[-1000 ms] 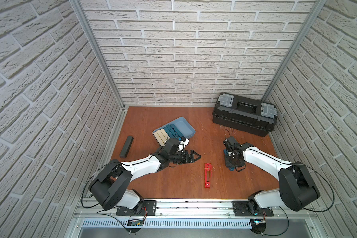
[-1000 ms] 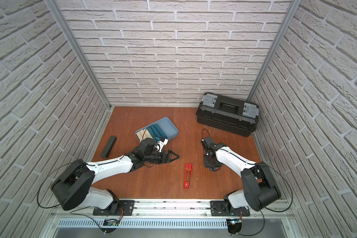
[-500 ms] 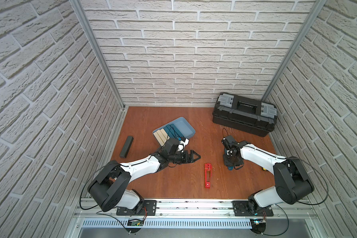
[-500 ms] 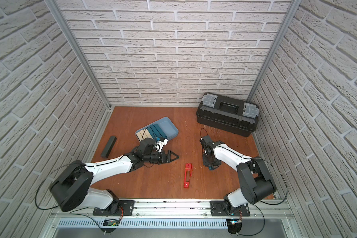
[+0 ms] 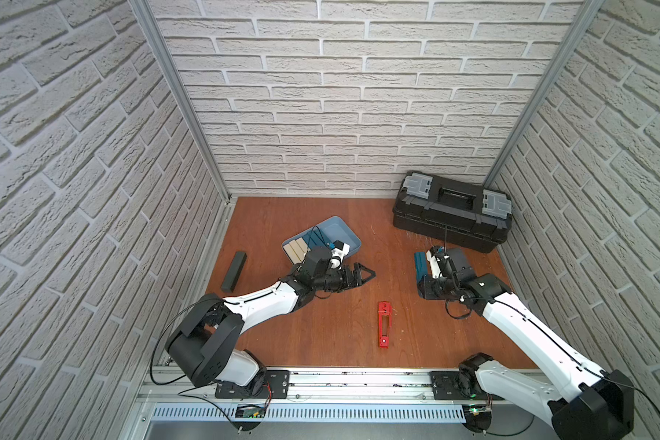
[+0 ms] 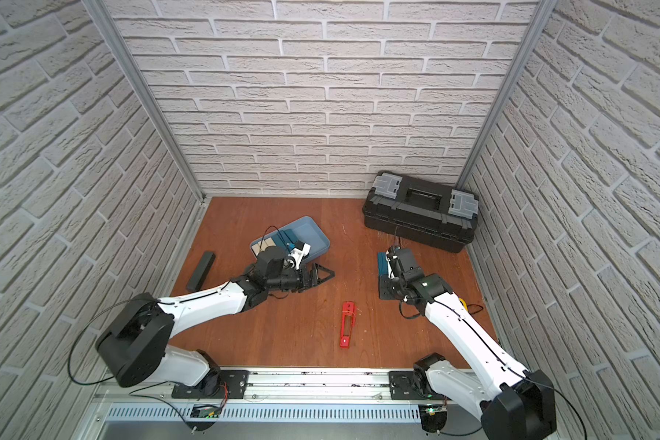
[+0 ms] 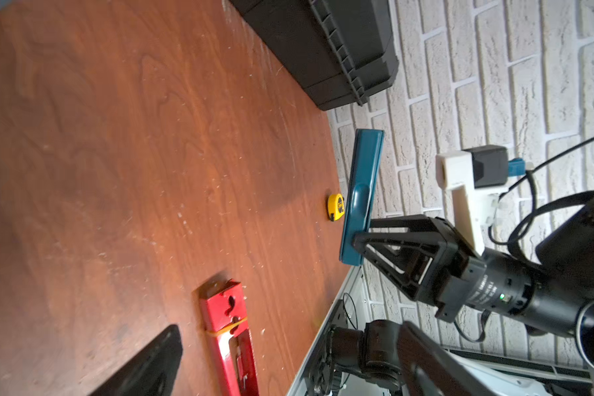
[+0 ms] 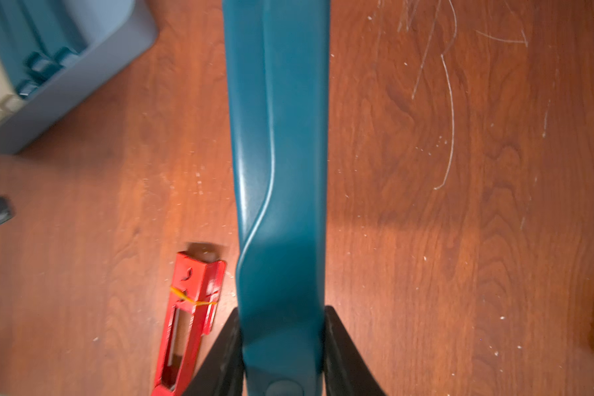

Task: Put the pruning pliers into the storage box
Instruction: Pick up the pruning pliers from the center of the board.

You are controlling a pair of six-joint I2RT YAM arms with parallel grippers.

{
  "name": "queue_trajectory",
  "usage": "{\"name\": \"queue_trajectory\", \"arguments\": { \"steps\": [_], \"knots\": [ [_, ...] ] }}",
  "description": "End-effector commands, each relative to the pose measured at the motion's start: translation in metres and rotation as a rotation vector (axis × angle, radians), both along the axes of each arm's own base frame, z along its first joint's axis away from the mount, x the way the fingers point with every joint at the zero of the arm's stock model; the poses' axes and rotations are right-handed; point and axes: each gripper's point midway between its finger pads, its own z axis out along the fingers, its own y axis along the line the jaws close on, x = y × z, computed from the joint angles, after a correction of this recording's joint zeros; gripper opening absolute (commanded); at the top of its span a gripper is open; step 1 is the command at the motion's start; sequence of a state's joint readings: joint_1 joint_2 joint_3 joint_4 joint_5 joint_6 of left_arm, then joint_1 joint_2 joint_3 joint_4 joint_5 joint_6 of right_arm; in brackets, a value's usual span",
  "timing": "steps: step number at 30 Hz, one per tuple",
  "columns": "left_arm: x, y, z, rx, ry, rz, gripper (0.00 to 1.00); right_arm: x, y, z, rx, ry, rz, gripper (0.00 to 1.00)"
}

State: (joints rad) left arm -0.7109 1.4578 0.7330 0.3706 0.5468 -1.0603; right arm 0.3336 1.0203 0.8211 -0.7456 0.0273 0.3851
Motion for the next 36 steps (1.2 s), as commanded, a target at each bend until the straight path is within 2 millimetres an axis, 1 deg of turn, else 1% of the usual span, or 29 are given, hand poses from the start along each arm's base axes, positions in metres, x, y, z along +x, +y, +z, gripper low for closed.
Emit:
{"name": "queue_trajectory", "arguments": {
  "steps": [1, 3, 8, 11, 14, 17, 21, 22, 26, 28, 29, 33, 36],
  "knots": [
    [0.007, -0.021, 0.036, -0.088, -0.100, -0.010, 0.98, -0.005, 0.009, 0.006, 0.046, -0.001, 0.034, 0.03],
    [0.010, -0.027, 0.038, -0.070, -0.122, -0.003, 0.98, -0.006, 0.011, 0.004, 0.060, -0.001, 0.034, 0.03],
    [0.018, -0.044, 0.027, -0.009, -0.133, -0.003, 0.98, -0.005, 0.022, -0.003, 0.089, 0.005, 0.048, 0.03],
    [0.024, -0.046, 0.014, 0.042, -0.128, 0.025, 0.98, -0.002, 0.029, 0.000, 0.091, -0.006, 0.061, 0.03],
    [0.028, -0.046, 0.009, 0.067, -0.154, 0.042, 0.98, 0.002, 0.039, 0.005, 0.100, -0.018, 0.079, 0.03],
    [0.027, -0.049, 0.018, 0.043, -0.220, 0.024, 0.98, 0.003, 0.049, 0.005, 0.095, -0.017, 0.100, 0.03],
    [0.023, -0.051, 0.027, 0.041, -0.288, 0.011, 0.98, 0.004, 0.061, 0.000, 0.090, -0.010, 0.124, 0.03],
    [0.024, -0.051, 0.028, 0.037, -0.291, 0.010, 0.97, 0.005, 0.064, 0.000, 0.089, -0.012, 0.128, 0.03],
    [0.025, -0.054, 0.021, 0.049, -0.276, 0.005, 0.88, 0.008, 0.077, 0.002, 0.084, -0.017, 0.157, 0.03],
    [0.026, -0.057, 0.018, 0.041, -0.262, 0.004, 0.81, 0.010, 0.082, 0.003, 0.075, -0.018, 0.169, 0.04],
    [0.027, -0.059, 0.016, 0.041, -0.254, 0.004, 0.80, 0.011, 0.084, 0.004, 0.072, -0.022, 0.173, 0.04],
    [0.033, -0.063, 0.007, 0.038, -0.219, 0.023, 0.78, 0.014, 0.089, 0.006, 0.058, -0.028, 0.182, 0.05],
    [0.037, -0.066, 0.004, 0.014, -0.205, 0.041, 0.78, 0.014, 0.092, 0.007, 0.063, -0.033, 0.184, 0.04]
  ]
}}
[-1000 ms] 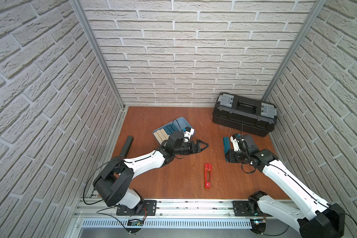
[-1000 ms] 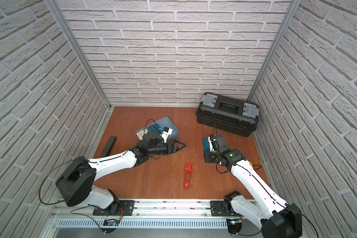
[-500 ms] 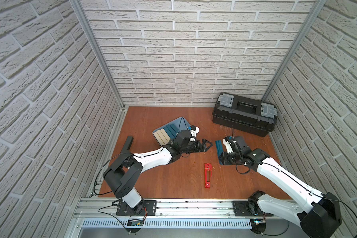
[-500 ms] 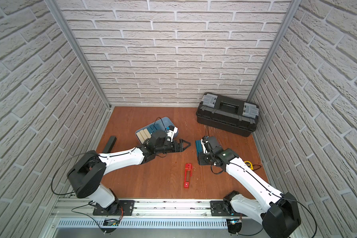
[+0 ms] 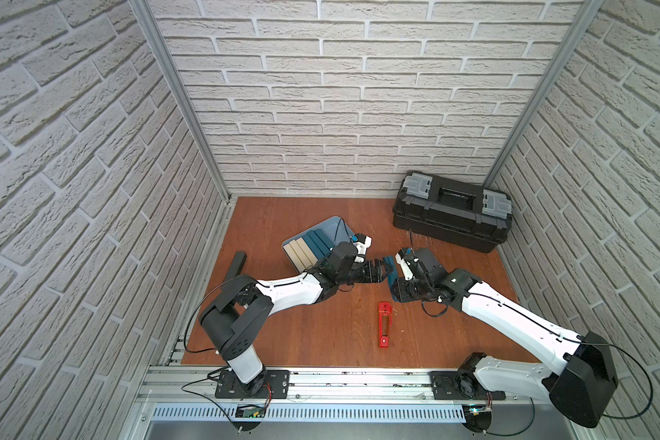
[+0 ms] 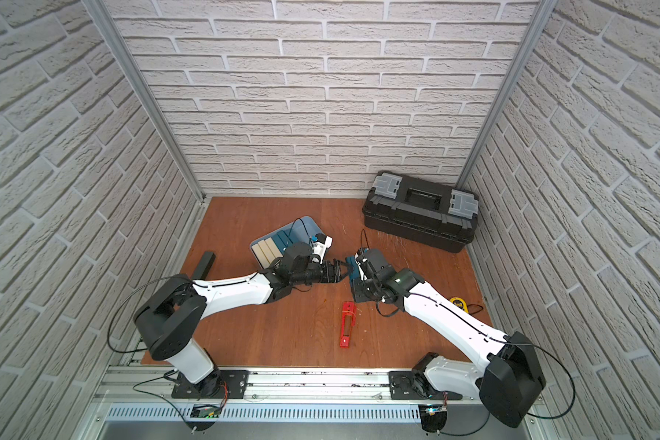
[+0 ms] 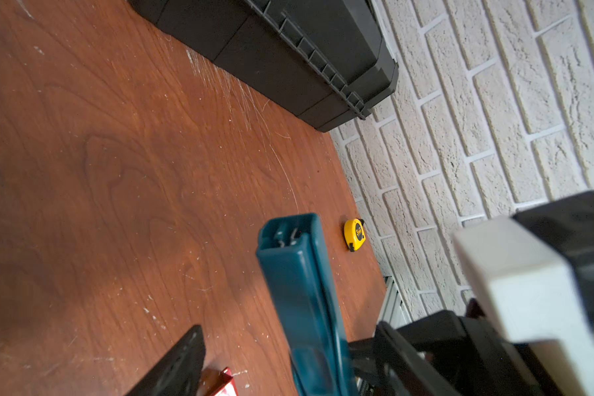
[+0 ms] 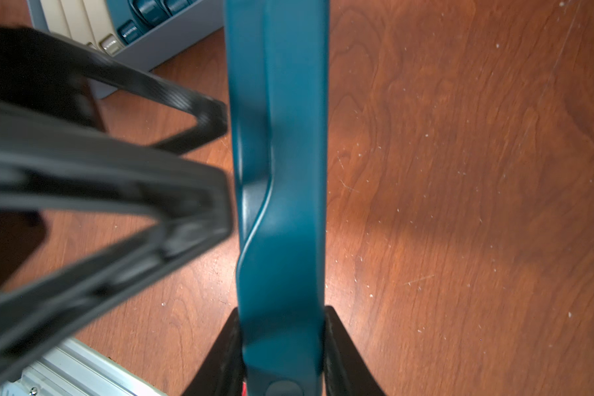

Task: Put the pruning pliers into the storage box
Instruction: Pick up the pruning pliers from the center of the board.

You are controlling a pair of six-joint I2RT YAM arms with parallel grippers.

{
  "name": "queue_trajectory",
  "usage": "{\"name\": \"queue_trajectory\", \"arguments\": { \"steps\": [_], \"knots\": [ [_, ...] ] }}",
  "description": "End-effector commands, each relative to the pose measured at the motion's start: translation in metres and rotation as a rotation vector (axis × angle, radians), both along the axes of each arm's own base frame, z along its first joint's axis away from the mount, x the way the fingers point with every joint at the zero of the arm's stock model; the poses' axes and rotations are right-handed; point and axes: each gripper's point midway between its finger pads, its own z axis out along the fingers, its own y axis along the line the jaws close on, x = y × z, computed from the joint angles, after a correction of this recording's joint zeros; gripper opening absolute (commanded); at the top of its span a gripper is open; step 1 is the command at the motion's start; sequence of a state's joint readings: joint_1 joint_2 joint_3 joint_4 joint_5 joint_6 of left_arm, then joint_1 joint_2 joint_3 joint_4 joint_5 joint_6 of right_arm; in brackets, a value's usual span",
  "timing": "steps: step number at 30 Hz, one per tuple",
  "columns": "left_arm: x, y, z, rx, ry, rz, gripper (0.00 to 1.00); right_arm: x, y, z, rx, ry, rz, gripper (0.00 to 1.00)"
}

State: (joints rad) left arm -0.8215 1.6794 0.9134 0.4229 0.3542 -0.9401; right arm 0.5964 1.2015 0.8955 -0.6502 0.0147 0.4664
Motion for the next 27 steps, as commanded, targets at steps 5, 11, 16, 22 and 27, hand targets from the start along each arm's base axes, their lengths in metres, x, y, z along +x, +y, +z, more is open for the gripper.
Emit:
{"name": "queue_trajectory", "arguments": {
  "steps": [5, 11, 16, 22, 27],
  "knots": [
    [0.013, -0.016, 0.023, -0.110, -0.049, 0.024, 0.79, 0.011, 0.011, 0.012, 0.026, -0.057, -0.008, 0.03],
    [0.018, -0.022, 0.015, -0.107, -0.006, 0.034, 0.71, 0.011, 0.016, 0.009, 0.028, -0.054, 0.003, 0.04],
    [0.019, -0.029, 0.008, -0.133, 0.043, 0.031, 0.47, 0.012, 0.017, 0.008, 0.018, -0.057, 0.006, 0.04],
    [0.018, -0.029, 0.008, -0.146, 0.054, 0.031, 0.43, 0.014, 0.017, 0.010, 0.010, -0.065, 0.009, 0.04],
    [0.017, -0.028, 0.008, -0.143, 0.057, 0.030, 0.35, 0.014, 0.017, 0.008, 0.004, -0.063, 0.009, 0.04]
  ]
}}
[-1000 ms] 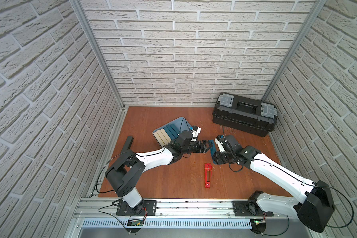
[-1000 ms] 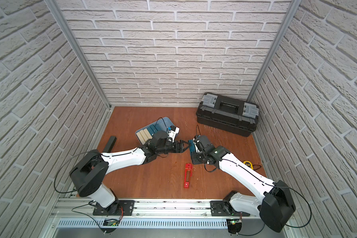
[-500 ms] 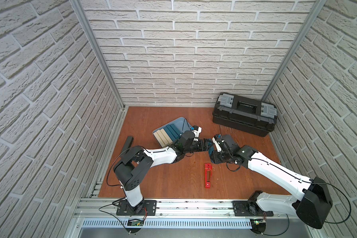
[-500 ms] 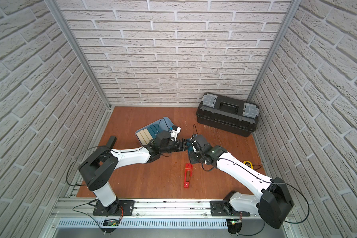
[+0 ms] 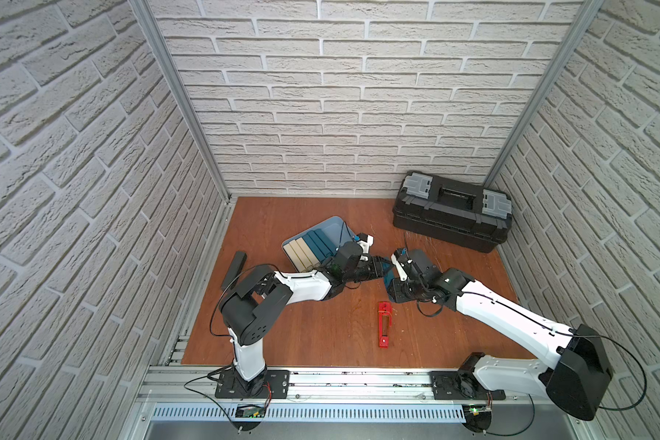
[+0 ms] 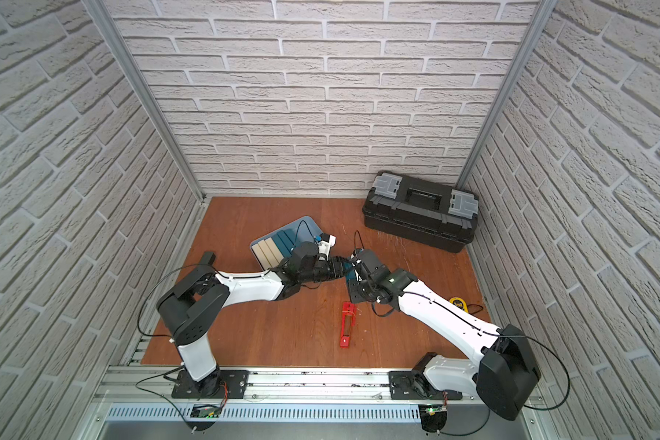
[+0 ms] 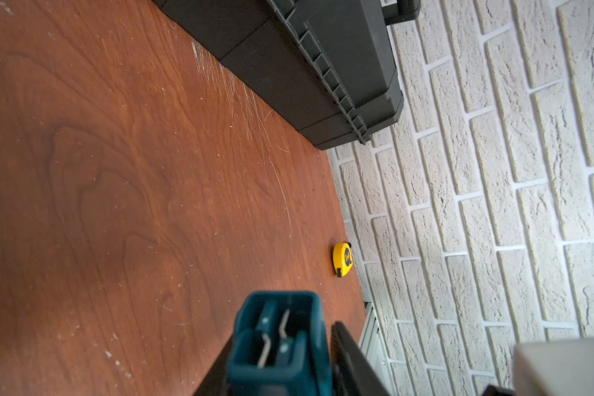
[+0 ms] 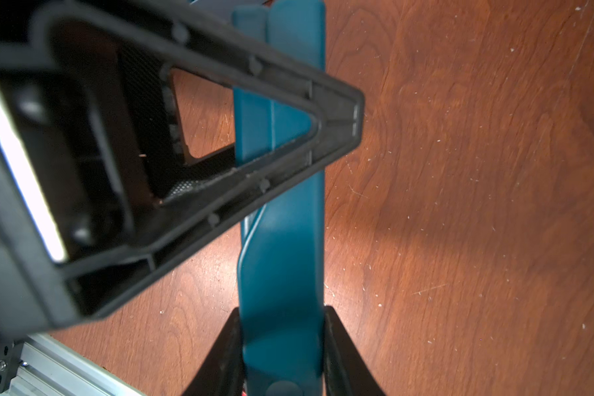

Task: Put the pruning pliers into the storage box
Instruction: Pick up the pruning pliers from the center of the board.

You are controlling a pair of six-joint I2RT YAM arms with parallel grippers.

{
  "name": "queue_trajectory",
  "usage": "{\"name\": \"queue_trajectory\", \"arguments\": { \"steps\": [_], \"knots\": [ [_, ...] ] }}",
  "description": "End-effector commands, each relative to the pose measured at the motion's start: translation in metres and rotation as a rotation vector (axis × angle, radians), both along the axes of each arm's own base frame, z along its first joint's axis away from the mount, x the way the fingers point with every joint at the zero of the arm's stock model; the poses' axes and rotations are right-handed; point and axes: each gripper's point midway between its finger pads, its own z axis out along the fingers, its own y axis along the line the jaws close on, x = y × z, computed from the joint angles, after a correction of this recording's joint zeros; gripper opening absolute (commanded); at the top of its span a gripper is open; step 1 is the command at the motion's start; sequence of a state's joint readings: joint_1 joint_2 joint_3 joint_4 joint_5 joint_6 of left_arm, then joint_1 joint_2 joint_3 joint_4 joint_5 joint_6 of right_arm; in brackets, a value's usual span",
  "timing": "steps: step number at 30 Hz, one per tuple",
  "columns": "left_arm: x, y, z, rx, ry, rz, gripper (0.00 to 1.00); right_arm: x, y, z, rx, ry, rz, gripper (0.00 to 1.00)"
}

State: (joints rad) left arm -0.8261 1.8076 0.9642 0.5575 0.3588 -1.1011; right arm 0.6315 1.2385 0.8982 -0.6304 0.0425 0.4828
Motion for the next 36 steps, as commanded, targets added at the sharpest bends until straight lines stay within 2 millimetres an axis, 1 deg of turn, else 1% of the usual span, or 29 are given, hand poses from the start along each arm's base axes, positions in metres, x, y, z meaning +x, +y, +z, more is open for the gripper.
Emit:
{"name": "queue_trajectory", "arguments": {
  "steps": [1, 2, 4, 5, 7, 10, 11, 13, 16, 22, 23, 25, 28, 29, 31, 33, 34, 36],
  "knots": [
    [0.0000, -0.0055, 0.0171, -0.047, -0.045, -0.016, 0.30, 0.0130, 0.0089, 0.0152, 0.026, -0.066, 0.002, 0.04],
    [-0.0001, -0.0062, 0.0168, -0.050, -0.044, -0.017, 0.27, 0.0128, 0.0090, 0.0145, 0.025, -0.064, 0.003, 0.04],
    [-0.0002, -0.0075, 0.0162, -0.061, -0.037, -0.018, 0.18, 0.0127, 0.0095, 0.0134, 0.025, -0.063, 0.005, 0.04],
    [-0.0004, -0.0084, 0.0150, -0.065, -0.032, -0.021, 0.15, 0.0128, 0.0099, 0.0131, 0.027, -0.062, 0.004, 0.04],
    [0.0002, -0.0100, 0.0149, -0.078, -0.025, -0.022, 0.14, 0.0126, 0.0102, 0.0126, 0.025, -0.060, 0.006, 0.06],
    [-0.0002, -0.0102, 0.0133, -0.075, -0.019, -0.025, 0.13, 0.0125, 0.0098, 0.0121, 0.025, -0.061, 0.006, 0.12],
    [-0.0009, -0.0102, 0.0128, -0.074, -0.017, -0.026, 0.12, 0.0126, 0.0100, 0.0126, 0.027, -0.062, 0.008, 0.15],
    [-0.0005, -0.0097, 0.0134, -0.074, -0.018, -0.026, 0.11, 0.0123, 0.0105, 0.0134, 0.031, -0.066, 0.012, 0.25],
    [-0.0014, -0.0103, 0.0130, -0.071, -0.016, -0.029, 0.10, 0.0124, 0.0118, 0.0146, 0.039, -0.073, 0.015, 0.33],
    [-0.0013, -0.0122, 0.0150, -0.073, -0.015, -0.037, 0.11, 0.0115, 0.0120, 0.0150, 0.043, -0.075, 0.022, 0.33],
    [-0.0018, -0.0132, 0.0155, -0.073, -0.015, -0.042, 0.13, 0.0107, 0.0121, 0.0154, 0.044, -0.075, 0.024, 0.33],
    [-0.0016, -0.0136, 0.0162, -0.071, -0.012, -0.046, 0.19, 0.0090, 0.0127, 0.0166, 0.049, -0.071, 0.032, 0.36],
    [-0.0020, -0.0146, 0.0146, -0.063, -0.007, -0.053, 0.24, 0.0068, 0.0124, 0.0201, 0.056, -0.078, 0.036, 0.39],
    [-0.0023, -0.0149, 0.0144, -0.062, -0.007, -0.056, 0.24, 0.0062, 0.0117, 0.0205, 0.057, -0.081, 0.036, 0.39],
    [-0.0026, -0.0152, 0.0138, -0.061, -0.004, -0.056, 0.16, 0.0054, 0.0101, 0.0206, 0.057, -0.085, 0.030, 0.39],
    [-0.0020, -0.0153, 0.0126, -0.060, 0.002, -0.053, 0.04, 0.0045, 0.0091, 0.0197, 0.055, -0.084, 0.028, 0.39],
    [-0.0016, -0.0150, 0.0128, -0.061, 0.003, -0.051, 0.02, 0.0047, 0.0091, 0.0190, 0.055, -0.084, 0.028, 0.39],
    [-0.0012, -0.0152, 0.0117, -0.060, 0.008, -0.048, 0.02, 0.0046, 0.0095, 0.0154, 0.052, -0.076, 0.028, 0.40]
  ]
}}
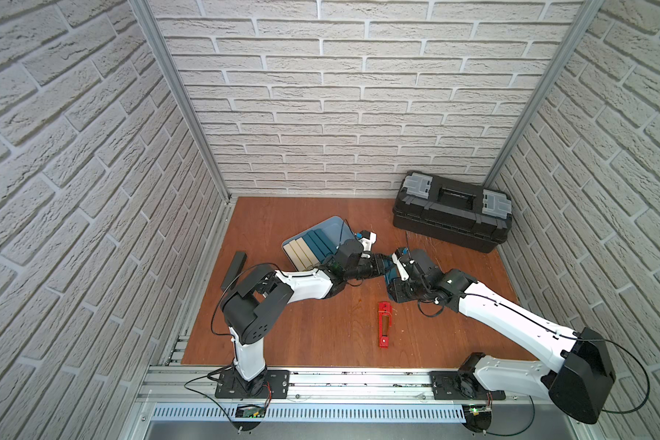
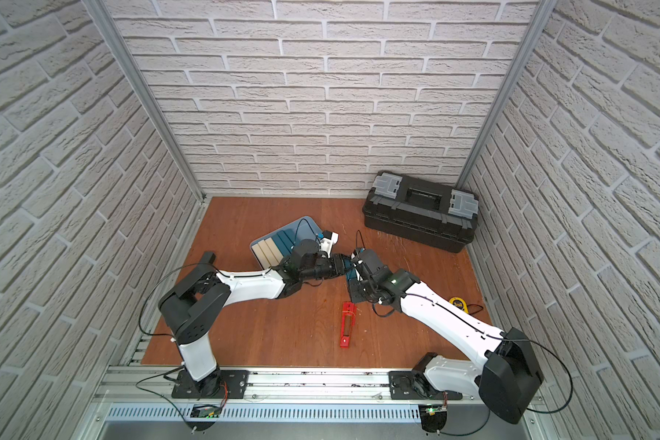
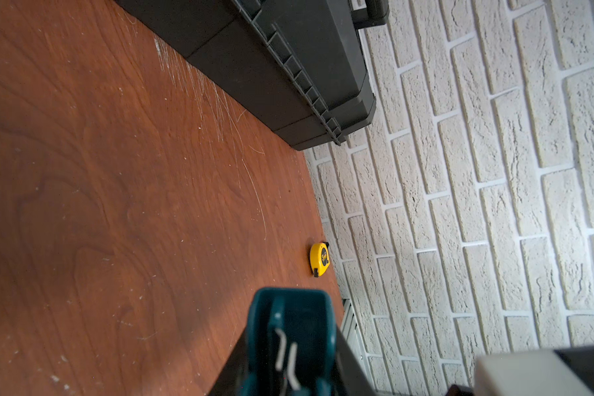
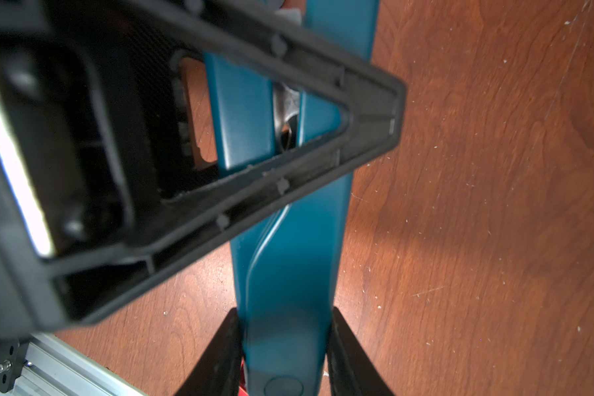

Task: Put the pruning pliers into the storage box
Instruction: Pick up the pruning pliers from the center of the board.

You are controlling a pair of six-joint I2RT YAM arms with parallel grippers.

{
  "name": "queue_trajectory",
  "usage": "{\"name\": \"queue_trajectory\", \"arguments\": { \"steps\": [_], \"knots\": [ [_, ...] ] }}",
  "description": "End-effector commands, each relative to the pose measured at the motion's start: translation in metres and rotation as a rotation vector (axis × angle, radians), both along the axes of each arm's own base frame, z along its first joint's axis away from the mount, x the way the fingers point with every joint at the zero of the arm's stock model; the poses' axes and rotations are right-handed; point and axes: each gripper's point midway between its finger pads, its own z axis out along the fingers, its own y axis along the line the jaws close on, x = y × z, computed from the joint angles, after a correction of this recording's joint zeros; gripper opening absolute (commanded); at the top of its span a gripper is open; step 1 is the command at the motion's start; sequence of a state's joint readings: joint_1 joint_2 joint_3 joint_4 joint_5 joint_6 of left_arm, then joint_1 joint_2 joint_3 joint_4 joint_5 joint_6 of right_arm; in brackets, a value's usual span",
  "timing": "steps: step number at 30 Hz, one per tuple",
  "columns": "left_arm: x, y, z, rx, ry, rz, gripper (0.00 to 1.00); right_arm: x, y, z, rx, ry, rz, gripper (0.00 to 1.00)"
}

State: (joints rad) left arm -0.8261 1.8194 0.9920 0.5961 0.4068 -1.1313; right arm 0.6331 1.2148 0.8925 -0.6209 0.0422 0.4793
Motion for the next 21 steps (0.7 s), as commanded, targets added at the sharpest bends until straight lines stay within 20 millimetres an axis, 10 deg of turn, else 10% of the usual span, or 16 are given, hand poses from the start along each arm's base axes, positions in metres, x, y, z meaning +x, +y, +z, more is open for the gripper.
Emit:
{"name": "queue_trajectory", "arguments": {
  "steps": [1, 10, 21],
  "knots": [
    [0.000, -0.005, -0.004, 0.001, 0.007, -0.012, 0.02, 0.005, 0.010, 0.008, 0.036, -0.048, 0.025, 0.40],
    [0.000, -0.005, -0.005, -0.001, 0.015, -0.013, 0.00, 0.008, 0.004, 0.000, -0.008, -0.032, -0.007, 0.03],
    [0.000, -0.007, -0.006, -0.010, 0.024, -0.021, 0.00, 0.006, 0.007, 0.018, 0.033, -0.078, 0.011, 0.42]
  ]
}}
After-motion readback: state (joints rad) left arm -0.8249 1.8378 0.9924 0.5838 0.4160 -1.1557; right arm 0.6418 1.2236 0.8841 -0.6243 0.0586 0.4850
